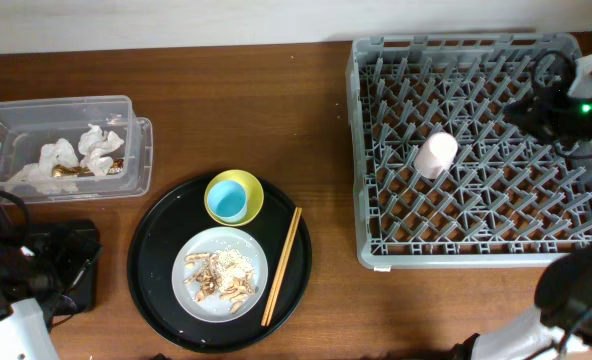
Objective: Sort waste into correct bins and load items into the dishwasher rack
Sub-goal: 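Place the pink cup upright in the dishwasher rack, then grasp the blue cup from the tray with the right gripper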
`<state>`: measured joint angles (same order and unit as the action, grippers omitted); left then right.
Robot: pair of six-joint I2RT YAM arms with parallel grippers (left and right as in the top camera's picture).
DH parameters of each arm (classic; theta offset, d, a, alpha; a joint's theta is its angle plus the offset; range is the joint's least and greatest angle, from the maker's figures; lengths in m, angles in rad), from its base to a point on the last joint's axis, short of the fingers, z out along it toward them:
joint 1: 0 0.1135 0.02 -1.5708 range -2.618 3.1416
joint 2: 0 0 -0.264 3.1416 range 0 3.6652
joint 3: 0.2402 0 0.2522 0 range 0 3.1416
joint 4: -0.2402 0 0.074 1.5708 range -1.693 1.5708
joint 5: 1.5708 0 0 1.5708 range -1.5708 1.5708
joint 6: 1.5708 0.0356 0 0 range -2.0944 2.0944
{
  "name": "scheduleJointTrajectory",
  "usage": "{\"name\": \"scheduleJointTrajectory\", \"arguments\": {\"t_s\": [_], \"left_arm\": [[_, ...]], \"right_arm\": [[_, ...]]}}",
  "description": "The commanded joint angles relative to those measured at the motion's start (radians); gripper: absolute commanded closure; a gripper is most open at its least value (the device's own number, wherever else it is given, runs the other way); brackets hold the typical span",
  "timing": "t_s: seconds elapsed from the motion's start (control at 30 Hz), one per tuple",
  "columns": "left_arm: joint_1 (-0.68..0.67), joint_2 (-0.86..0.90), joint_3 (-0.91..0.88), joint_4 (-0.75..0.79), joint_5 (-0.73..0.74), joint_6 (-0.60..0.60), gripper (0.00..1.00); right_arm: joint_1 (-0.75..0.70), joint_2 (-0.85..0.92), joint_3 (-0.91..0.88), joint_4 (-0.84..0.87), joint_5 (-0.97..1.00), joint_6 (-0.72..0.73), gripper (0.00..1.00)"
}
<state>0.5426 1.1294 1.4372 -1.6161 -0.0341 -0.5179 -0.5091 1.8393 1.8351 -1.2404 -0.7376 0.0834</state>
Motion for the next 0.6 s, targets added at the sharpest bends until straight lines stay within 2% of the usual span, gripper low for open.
{"name": "scheduleJointTrajectory", "arguments": {"t_s": [0.0,0.03,0.1,0.17,0.2,0.27,0.4,0.57], "left_arm": [[0.002,-0.003,0.004,-0.001,-0.008,-0.008,0.01],[0.002,-0.003,0.004,-0.001,-0.008,-0.008,0.01],[0.002,-0.003,0.004,-0.001,-0.008,-0.009,0.01],[0.002,-0.003,0.004,-0.001,-0.008,-0.008,0.01],[0.002,-0.003,0.004,-0.001,-0.008,-0.009,0.01],[0.002,-0.003,0.004,-0.001,-0.008,-0.009,0.01],[0.002,-0.003,0.004,-0.001,-0.008,-0.009,0.01],[0.002,-0.003,0.004,-0.001,-0.008,-0.009,0.00]], "right_arm": [[0.083,-0.122,0.019,-0.021,0.099,-0.003,0.77],[0.148,-0.144,0.019,-0.037,0.095,-0.032,0.78],[0.402,-0.159,0.019,-0.048,0.103,-0.143,0.78],[0.745,-0.142,0.019,0.036,0.309,-0.132,0.78],[0.895,-0.122,0.018,0.100,0.449,-0.085,0.74],[1.173,-0.031,0.018,0.262,0.646,-0.023,0.60],[1.401,0.189,0.018,0.475,0.698,0.013,0.60],[1.498,0.312,0.018,0.489,0.881,0.037,0.61]]}}
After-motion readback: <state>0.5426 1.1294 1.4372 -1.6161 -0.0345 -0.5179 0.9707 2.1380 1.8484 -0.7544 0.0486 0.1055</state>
